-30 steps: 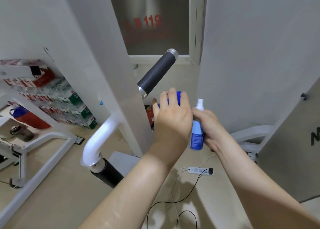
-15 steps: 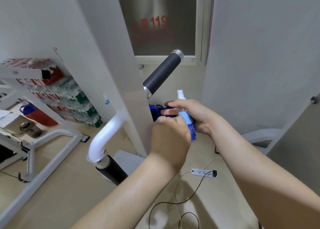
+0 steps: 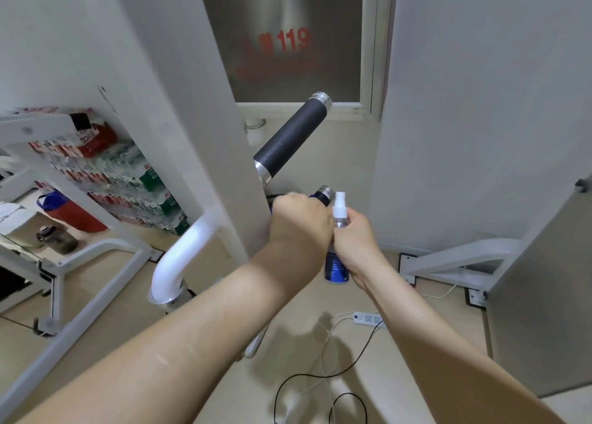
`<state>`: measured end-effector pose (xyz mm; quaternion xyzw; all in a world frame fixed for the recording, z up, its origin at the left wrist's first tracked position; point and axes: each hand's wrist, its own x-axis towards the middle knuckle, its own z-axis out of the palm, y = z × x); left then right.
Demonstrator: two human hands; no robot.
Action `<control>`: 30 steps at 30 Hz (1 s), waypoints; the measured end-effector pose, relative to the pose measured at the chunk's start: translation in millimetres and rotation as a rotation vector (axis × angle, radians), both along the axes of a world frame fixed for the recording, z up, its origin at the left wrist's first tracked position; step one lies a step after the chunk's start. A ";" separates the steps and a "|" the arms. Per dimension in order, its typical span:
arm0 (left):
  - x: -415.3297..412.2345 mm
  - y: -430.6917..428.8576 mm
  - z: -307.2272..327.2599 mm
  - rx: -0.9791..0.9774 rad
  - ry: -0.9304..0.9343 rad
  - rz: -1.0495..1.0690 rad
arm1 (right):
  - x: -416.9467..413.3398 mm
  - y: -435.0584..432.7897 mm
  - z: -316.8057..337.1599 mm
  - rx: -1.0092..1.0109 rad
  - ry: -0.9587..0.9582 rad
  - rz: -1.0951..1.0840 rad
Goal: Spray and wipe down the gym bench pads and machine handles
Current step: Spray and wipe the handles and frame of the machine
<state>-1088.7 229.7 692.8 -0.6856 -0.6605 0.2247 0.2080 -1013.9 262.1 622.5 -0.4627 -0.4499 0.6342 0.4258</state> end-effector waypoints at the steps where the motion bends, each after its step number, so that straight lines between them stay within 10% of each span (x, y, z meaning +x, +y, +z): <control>1: -0.5 4.8 -1.0 -0.018 0.075 0.036 | 0.3 -1.1 -3.6 -0.004 0.016 0.003; 14: 11.0 22.4 -26.6 -0.126 0.009 0.155 | 10.8 66.3 6.0 0.036 -0.045 0.043; 23: 17.1 58.2 -29.6 0.181 -0.734 0.308 | 28.7 82.0 -2.6 -0.010 -0.095 0.207; 30: 6.6 63.6 -20.6 0.038 -0.495 0.238 | 9.1 77.0 -5.9 0.018 -0.040 -0.021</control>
